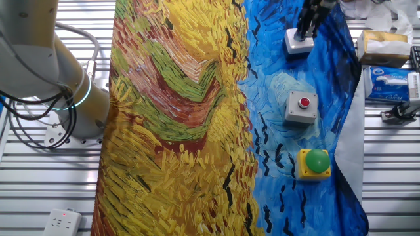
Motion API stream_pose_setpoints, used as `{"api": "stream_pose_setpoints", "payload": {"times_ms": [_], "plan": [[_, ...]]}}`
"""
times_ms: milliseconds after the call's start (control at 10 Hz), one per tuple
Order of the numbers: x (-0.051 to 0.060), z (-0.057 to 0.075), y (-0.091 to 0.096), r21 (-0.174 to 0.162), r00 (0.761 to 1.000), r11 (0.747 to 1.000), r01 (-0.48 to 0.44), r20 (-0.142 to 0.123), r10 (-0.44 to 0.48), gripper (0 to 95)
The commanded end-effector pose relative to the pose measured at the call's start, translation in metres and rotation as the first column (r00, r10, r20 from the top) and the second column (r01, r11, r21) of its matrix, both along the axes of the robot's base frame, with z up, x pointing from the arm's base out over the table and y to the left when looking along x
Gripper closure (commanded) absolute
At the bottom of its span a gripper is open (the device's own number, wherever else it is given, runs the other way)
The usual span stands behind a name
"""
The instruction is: Press three buttons from left to right in sequence
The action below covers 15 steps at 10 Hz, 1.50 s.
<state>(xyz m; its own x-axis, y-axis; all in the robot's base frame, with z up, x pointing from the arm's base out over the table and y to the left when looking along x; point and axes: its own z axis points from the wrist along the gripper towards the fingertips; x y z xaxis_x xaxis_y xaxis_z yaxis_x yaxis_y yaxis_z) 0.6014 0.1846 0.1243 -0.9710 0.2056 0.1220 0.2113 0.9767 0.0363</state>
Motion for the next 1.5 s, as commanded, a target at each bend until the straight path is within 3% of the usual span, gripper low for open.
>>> {"api": "stream_pose_setpoints", "payload": {"times_ms": [100,600,1000,1500], "plan": [[0.000,-0.004,0.002,-0.001,1.000,1.000,0.001,-0.001,-0.001,95.0],[-0.006,-0.010,0.013,0.005,1.000,1.000,-0.002,0.013,0.002,95.0],[0.007,-0.004,-0.012,-0.003,1.000,1.000,-0.027,-0.004,0.027,95.0],[0.007,-0.004,-0.012,-0.016,1.000,0.999,-0.030,-0.003,0.030,95.0]]}}
